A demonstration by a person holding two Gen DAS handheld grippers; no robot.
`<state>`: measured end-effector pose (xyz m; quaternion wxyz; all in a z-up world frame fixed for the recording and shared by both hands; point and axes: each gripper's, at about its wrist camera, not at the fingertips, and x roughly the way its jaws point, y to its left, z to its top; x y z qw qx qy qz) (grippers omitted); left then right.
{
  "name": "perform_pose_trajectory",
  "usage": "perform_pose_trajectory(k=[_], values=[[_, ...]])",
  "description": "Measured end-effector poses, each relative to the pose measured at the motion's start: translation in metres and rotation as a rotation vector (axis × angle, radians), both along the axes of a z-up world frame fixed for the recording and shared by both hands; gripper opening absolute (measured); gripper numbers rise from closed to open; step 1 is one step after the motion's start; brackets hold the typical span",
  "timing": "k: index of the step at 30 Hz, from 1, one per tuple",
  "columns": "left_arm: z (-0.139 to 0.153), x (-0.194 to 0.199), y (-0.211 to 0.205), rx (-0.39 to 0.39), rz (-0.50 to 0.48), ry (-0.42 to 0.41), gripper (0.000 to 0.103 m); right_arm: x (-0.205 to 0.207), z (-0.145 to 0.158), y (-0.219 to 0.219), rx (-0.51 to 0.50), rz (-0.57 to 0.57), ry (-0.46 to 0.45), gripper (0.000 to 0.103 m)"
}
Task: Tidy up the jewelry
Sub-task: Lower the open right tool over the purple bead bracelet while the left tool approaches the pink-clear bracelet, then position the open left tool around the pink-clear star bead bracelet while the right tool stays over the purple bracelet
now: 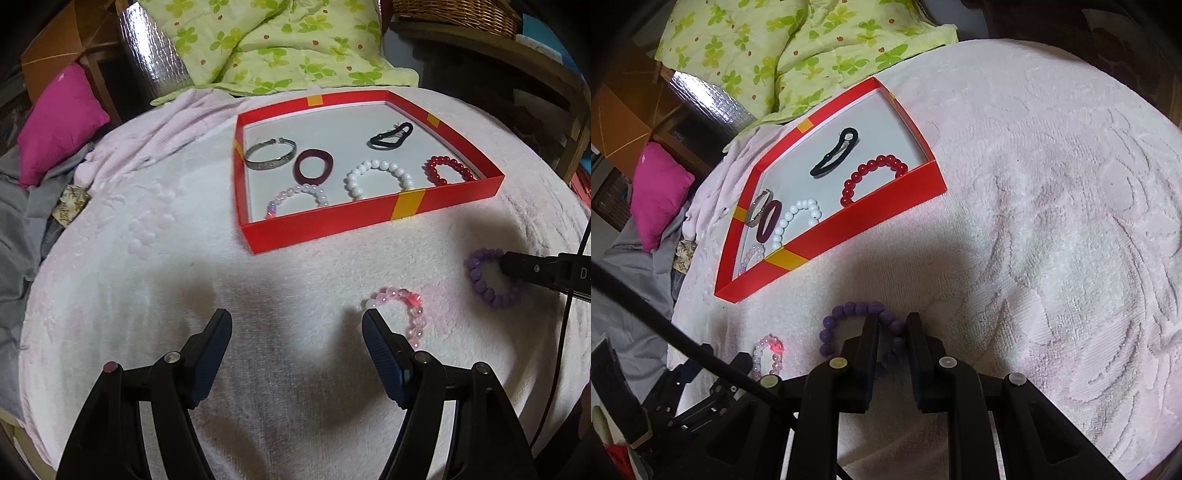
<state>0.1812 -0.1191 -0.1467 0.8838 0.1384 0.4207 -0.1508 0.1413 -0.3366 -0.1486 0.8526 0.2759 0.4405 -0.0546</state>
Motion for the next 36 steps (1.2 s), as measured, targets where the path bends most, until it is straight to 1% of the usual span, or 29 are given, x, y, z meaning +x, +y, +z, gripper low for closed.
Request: perform_pose_trajectory(k=[11, 16, 22, 29, 33, 36], values=[[-0.005, -0.001, -0.004, 0.007, -0.02, 0.002, 0.074, 0.003, 0.0, -0.001, 0.004, -0.002, 0.001, 0.019], [-0.008, -0.003, 0.0, -0.013, -0.042, 0.011, 0.074, 0.005, -0.001, 0.001, 0.005, -0.005, 0.0, 0.019], [-0.009, 0.0, 0.002, -0.054, -0.044, 0.05, 0.074, 0.005, -0.001, 0.001, 0.006, -0.004, -0.001, 0.019], [-0.01, -0.006, -0.001, -0.05, -0.066, 0.043, 0.074, 0.005, -0.001, 0.0, 0.012, -0.007, -0.001, 0.019], [-0.008, -0.007, 0.002, -0.071, -0.064, 0.057, 0.074, 0.005, -0.001, 0.0, 0.012, -0.007, -0.002, 0.019], [-0.003, -0.012, 0.0, -0.085, -0.082, 0.053, 0.074, 0.005, -0.002, -0.001, 0.012, -0.007, -0.002, 0.019]])
